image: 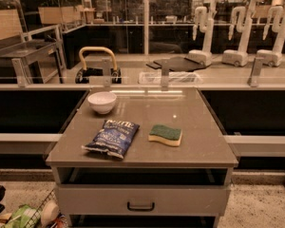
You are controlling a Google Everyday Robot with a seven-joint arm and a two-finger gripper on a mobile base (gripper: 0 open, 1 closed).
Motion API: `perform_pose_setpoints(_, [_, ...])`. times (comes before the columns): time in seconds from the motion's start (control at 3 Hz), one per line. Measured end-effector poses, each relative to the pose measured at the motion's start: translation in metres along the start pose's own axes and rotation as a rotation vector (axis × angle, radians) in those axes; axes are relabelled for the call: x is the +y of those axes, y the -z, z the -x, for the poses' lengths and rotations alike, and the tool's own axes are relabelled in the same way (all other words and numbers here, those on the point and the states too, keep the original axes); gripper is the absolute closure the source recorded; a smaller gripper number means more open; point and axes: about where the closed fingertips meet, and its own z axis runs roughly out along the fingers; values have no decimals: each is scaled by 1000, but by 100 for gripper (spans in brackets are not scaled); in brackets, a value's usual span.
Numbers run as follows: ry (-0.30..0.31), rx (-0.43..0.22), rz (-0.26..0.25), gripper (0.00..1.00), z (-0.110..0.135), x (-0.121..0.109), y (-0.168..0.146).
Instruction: Pick green can from bottom drawer and place on counter
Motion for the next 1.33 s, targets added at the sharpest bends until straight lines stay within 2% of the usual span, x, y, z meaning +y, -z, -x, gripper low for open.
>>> perform_pose_setpoints(0.33, [-25, -66, -26, 100, 86, -12, 74])
perform_pose_setpoints(0.67, [-17, -184, -18, 100, 198, -35, 138])
perform_pose_setpoints(1.0, [-14, -264, -2, 100, 294, -45, 185])
perform_pose_setpoints(1.33, [1, -254, -16, 100, 361, -46, 211])
